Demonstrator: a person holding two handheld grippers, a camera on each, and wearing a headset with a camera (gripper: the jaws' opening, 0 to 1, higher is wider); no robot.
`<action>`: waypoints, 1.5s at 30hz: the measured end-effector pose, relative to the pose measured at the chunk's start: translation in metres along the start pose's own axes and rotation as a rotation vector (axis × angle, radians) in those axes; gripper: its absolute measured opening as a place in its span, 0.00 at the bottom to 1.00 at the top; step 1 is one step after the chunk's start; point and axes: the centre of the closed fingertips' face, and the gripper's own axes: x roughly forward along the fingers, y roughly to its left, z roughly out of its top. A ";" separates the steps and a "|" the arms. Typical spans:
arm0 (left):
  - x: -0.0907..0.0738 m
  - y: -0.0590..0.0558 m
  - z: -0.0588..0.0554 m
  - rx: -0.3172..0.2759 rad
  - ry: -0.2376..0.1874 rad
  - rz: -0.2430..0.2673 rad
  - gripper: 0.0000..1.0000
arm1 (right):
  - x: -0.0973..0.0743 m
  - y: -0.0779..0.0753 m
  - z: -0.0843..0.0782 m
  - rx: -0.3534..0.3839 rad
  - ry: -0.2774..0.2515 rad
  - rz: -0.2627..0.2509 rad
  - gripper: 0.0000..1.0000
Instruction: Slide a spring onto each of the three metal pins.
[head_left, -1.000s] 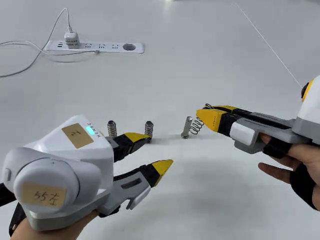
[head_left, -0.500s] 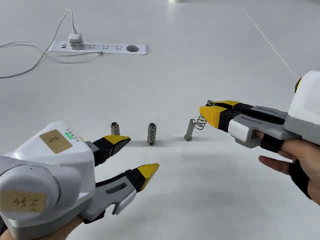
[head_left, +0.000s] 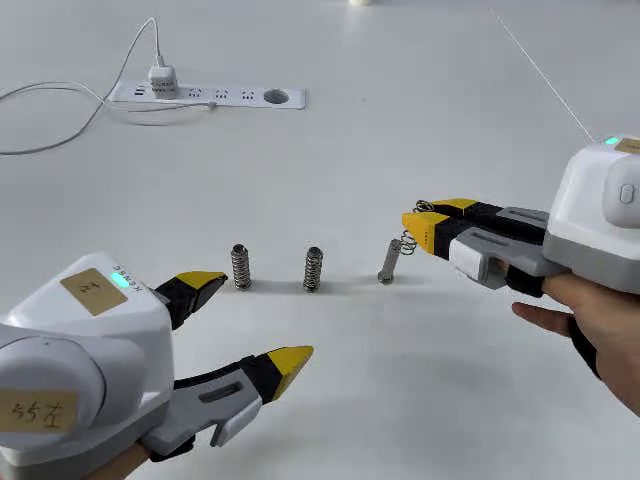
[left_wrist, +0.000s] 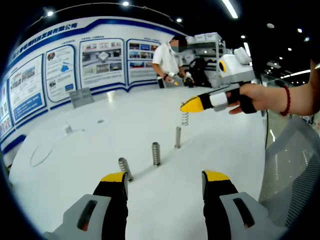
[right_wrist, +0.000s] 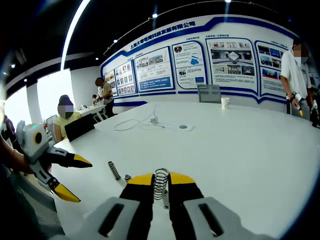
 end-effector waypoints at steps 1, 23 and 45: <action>0.000 0.000 -0.001 -0.001 0.002 0.001 0.62 | 0.001 -0.001 0.000 -0.002 -0.002 -0.006 0.11; 0.001 0.009 -0.008 -0.080 -0.001 0.028 0.81 | 0.019 -0.005 -0.012 -0.067 0.009 -0.031 0.12; -0.002 0.014 -0.009 -0.073 0.002 0.048 0.79 | 0.027 0.000 -0.043 -0.131 0.085 -0.065 0.11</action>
